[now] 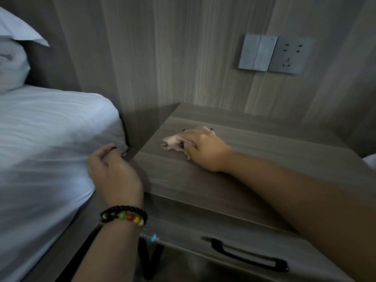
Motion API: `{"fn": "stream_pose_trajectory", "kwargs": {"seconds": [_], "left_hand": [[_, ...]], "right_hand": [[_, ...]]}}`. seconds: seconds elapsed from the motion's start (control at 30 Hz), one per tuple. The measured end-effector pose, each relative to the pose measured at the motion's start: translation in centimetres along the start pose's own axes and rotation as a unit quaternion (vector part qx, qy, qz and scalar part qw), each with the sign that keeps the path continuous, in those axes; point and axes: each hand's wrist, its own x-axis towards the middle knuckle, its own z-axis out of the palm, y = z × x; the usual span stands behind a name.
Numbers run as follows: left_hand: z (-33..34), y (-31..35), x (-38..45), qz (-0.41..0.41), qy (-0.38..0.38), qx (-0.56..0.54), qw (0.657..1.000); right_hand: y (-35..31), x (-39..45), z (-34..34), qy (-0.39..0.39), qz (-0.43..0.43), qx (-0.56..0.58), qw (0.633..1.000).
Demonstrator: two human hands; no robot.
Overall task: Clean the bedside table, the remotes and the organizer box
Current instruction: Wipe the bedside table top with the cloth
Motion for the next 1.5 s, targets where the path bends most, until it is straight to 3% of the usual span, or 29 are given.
{"fn": "stream_pose_trajectory", "kwargs": {"seconds": [0.1,0.17,0.37,0.63,0.77,0.87,1.0,1.1,1.17,1.27,1.37,1.5], "left_hand": [[-0.1,-0.5,0.4,-0.01,-0.005,-0.019,1.0],[0.4,-1.0,0.7,0.008,0.014,-0.015,1.0],[1.5,-1.0,0.8,0.009,0.06,-0.12,0.991],[1.0,-1.3,0.8,0.045,0.054,-0.141,0.988],[1.1,-1.1,0.7,0.038,0.06,-0.144,0.987],[0.9,-0.8,0.5,0.018,0.059,-0.157,0.986],[-0.2,0.2,1.5,-0.079,0.029,-0.185,0.979],[-1.9,0.5,2.9,-0.186,0.031,-0.225,0.956],[-2.7,0.4,2.9,-0.213,0.022,-0.251,0.944],[-2.4,0.7,2.1,-0.161,-0.003,-0.221,0.962],[-1.3,1.1,-0.3,-0.02,-0.022,-0.087,0.996],[-0.6,0.7,-4.8,0.214,-0.114,0.062,0.968]], "right_hand": [[2.0,3.4,0.0,0.008,0.11,-0.068,0.992],[3.3,5.5,0.2,0.032,0.137,-0.09,0.986],[7.3,12.3,0.9,0.035,0.165,-0.057,0.984],[7.8,17.6,2.3,-0.016,0.188,-0.107,0.976],[4.1,14.5,2.5,-0.05,0.087,-0.093,0.991],[-0.2,9.8,2.9,-0.029,0.022,-0.076,0.996],[-6.7,3.3,3.6,-0.015,0.026,-0.094,0.995],[-10.4,-0.3,4.1,-0.012,0.034,-0.092,0.995],[-11.5,-2.3,4.0,0.003,0.033,-0.078,0.996],[-11.3,-4.9,3.4,0.012,0.041,-0.07,0.997],[-9.8,-8.2,2.2,0.034,0.072,-0.072,0.994],[-6.7,-14.0,-0.4,0.071,0.135,-0.089,0.984]]}}
